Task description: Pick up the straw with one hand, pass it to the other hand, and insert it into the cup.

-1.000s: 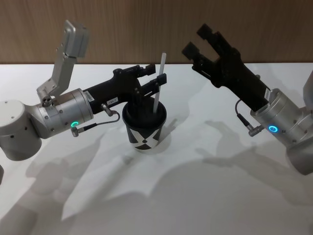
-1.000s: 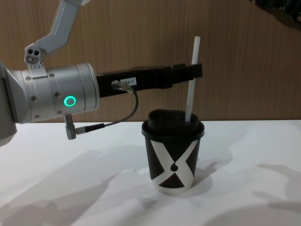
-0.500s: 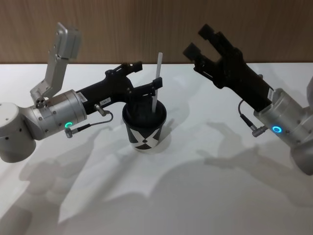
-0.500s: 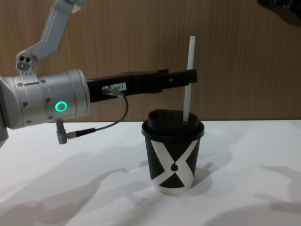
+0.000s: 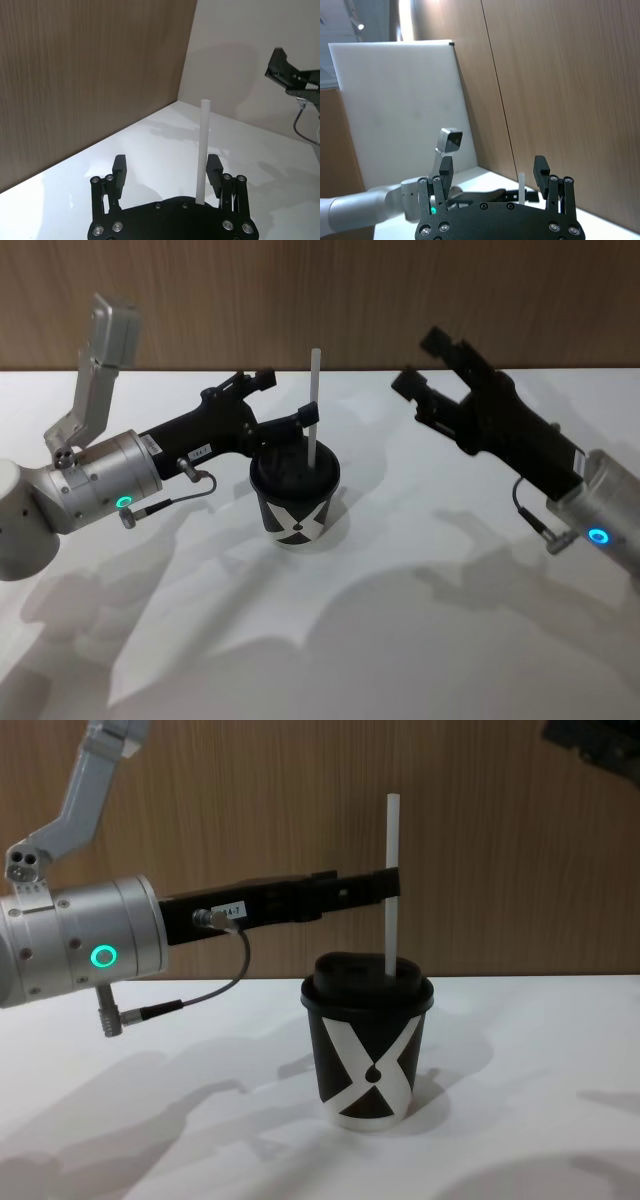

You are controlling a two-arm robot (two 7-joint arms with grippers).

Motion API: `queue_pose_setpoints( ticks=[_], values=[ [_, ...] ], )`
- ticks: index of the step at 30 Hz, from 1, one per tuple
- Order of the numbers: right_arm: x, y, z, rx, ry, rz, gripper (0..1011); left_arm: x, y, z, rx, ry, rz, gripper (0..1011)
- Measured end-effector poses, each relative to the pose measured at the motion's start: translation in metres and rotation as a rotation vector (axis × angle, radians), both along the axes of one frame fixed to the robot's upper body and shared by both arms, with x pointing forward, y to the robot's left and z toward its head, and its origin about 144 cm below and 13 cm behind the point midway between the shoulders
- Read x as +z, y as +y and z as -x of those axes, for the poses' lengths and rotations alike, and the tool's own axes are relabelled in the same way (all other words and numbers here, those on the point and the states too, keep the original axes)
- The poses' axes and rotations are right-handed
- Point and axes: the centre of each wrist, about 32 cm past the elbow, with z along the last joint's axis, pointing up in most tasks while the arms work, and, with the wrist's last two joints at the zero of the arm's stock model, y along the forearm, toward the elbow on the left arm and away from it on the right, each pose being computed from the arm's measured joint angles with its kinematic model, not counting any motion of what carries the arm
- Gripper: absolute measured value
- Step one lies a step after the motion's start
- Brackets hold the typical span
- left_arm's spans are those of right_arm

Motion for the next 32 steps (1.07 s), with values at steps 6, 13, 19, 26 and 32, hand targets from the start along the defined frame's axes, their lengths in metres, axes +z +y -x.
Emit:
queue_pose_setpoints(
  ticks=[6,13,19,26,32],
  values=[
    [-0.005,-0.007,0.015,0.015,0.056,0.032,1001,-0.001,0.003,0.003,-0.004,-0.002,0.012,1003],
    [-0.013,-0.015,0.029,0.045,0.125,0.078,1001,0.001,0.003,0.01,-0.012,-0.015,0.025,1003],
    [-0.02,-0.021,0.04,0.074,0.162,0.105,1001,0.003,0.001,0.017,-0.016,-0.026,0.035,1003],
    [-0.024,-0.026,0.048,0.095,0.18,0.118,1001,0.004,0.0,0.03,0.001,-0.042,0.043,1003],
    [-0.026,-0.03,0.053,0.107,0.188,0.124,1001,0.005,0.002,0.041,0.03,-0.065,0.042,1003]
  ],
)
